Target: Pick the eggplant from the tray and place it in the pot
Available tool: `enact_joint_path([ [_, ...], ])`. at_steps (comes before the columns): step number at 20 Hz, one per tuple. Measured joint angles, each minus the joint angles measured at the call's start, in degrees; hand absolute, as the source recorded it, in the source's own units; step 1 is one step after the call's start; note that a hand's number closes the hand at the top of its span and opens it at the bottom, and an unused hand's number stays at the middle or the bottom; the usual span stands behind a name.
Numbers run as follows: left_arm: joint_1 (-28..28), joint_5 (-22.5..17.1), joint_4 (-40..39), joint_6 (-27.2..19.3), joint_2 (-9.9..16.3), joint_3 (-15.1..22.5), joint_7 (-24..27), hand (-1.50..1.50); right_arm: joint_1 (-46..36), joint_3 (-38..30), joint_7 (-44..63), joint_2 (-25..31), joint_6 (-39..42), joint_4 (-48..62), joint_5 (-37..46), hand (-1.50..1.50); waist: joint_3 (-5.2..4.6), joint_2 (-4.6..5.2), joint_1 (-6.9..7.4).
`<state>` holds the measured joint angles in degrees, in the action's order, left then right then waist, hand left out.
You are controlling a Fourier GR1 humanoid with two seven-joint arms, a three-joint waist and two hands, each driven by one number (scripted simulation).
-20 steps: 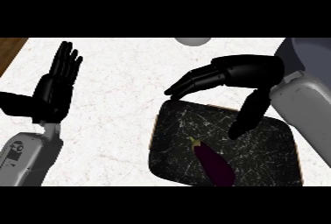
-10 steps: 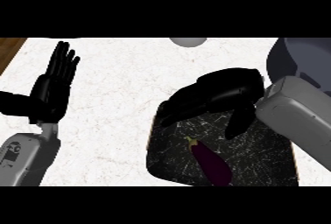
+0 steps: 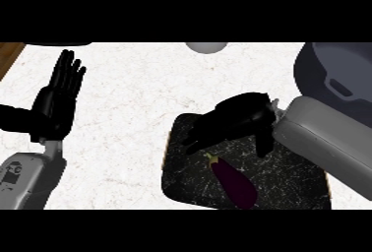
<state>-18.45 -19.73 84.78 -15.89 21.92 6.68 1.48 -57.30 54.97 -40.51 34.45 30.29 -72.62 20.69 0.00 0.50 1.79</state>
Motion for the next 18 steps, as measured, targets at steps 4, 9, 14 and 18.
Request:
enact_joint_path([
  [4,0.8,0.2,0.3,0.0,-0.7,-0.2,0.0,0.00,0.0,2.5,-2.1,-0.4,-1.9,1.2,1.4,-1.50,0.00,-0.18,-0.42],
  [9,1.4,0.3,1.6,0.5,-0.1,-1.3,-1.0,0.00,1.6,4.4,-4.5,-1.7,-4.8,2.3,2.2,-1.50,0.01,-0.30,-0.76],
  [14,2.3,1.6,1.8,0.4,-1.4,-1.2,-0.3,0.00,3.2,4.9,-5.6,-2.4,-6.5,2.3,3.7,-1.50,0.00,-0.40,-1.17],
  [18,2.7,1.6,2.5,1.4,-1.1,-2.4,-1.0,0.00,4.3,5.1,-4.2,-4.7,-7.5,3.7,7.3,-1.50,-0.01,-0.46,-1.25],
])
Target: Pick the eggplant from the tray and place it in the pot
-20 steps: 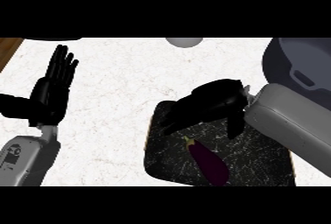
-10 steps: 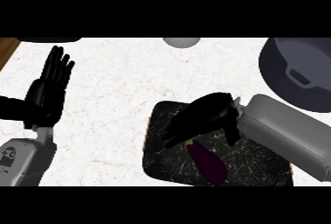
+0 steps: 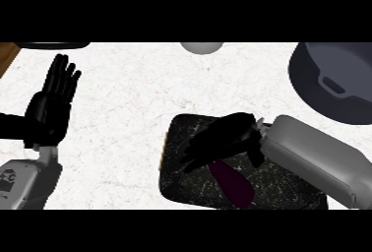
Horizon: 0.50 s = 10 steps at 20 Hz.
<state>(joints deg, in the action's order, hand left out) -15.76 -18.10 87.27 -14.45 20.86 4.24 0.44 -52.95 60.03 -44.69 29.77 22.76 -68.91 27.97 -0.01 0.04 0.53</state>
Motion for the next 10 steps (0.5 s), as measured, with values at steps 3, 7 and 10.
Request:
enact_joint_path([
  [3,0.2,0.1,-0.5,0.8,-0.2,-1.0,0.4,0.00,0.8,-0.1,0.5,-2.1,0.1,1.7,2.2,-1.50,0.00,0.01,-0.05],
  [7,0.2,0.9,-0.6,0.8,-1.2,-1.1,0.2,0.00,2.7,-0.4,0.8,-3.5,0.0,2.0,4.3,-1.50,0.00,-0.02,-0.20],
  [10,-0.1,1.4,0.8,0.6,-1.5,-1.3,-1.2,0.00,4.0,-0.4,0.3,-5.6,-0.8,3.6,6.4,-1.50,0.01,-0.01,-0.12],
])
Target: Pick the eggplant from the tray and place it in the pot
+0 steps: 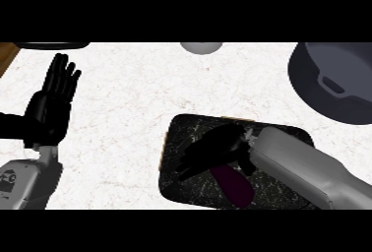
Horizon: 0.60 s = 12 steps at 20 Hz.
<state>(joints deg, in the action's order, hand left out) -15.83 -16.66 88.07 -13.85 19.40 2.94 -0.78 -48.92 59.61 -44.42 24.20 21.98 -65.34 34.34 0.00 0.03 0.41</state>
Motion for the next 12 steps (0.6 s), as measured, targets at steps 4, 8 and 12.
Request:
enact_joint_path([
  [4,0.1,0.7,-1.5,0.7,-0.8,-0.5,1.1,0.00,1.3,-0.2,-0.7,-0.9,-0.4,0.0,2.4,-1.50,-0.16,-0.21,-0.05],
  [8,0.5,1.1,-1.4,1.3,-1.3,-0.7,1.6,0.00,1.7,0.5,-1.7,-2.0,-1.0,0.5,4.4,1.50,-0.37,-0.52,0.15],
  [12,0.9,1.6,-0.4,1.0,-1.6,-0.7,1.2,0.00,2.0,0.9,-4.9,-1.6,-4.0,-1.1,5.4,1.50,-0.36,-0.78,0.19],
])
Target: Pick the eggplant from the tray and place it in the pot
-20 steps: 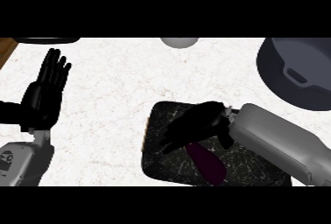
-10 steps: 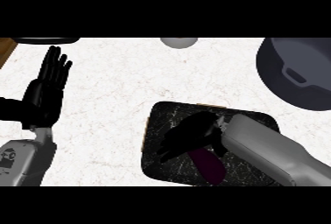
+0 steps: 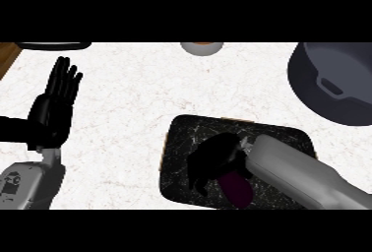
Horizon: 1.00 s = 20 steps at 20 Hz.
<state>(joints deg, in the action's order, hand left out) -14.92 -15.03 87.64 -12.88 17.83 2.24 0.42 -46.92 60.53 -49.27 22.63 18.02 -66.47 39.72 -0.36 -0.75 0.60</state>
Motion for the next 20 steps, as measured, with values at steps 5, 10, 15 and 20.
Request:
enact_joint_path([
  [5,0.0,0.4,-0.6,0.2,-0.3,-0.5,0.3,0.00,1.1,0.4,-1.8,0.0,-2.2,-2.4,1.8,1.50,-0.15,-0.27,-0.16],
  [10,-0.8,0.4,-0.2,0.6,-0.1,-1.0,-1.5,0.00,3.1,-0.1,-1.7,0.0,-2.9,-5.2,3.9,1.50,-0.31,-0.35,-0.32],
  [15,-0.8,0.7,0.3,1.1,0.0,-1.7,-1.8,0.00,5.5,-5.9,-1.6,2.4,-3.0,-9.6,1.8,1.50,0.06,0.24,-0.69],
  [20,0.0,0.8,0.1,0.8,-0.1,-2.1,-1.3,0.00,5.4,-18.6,15.8,-0.1,-5.1,-0.3,-1.5,1.50,0.20,0.80,-1.73],
])
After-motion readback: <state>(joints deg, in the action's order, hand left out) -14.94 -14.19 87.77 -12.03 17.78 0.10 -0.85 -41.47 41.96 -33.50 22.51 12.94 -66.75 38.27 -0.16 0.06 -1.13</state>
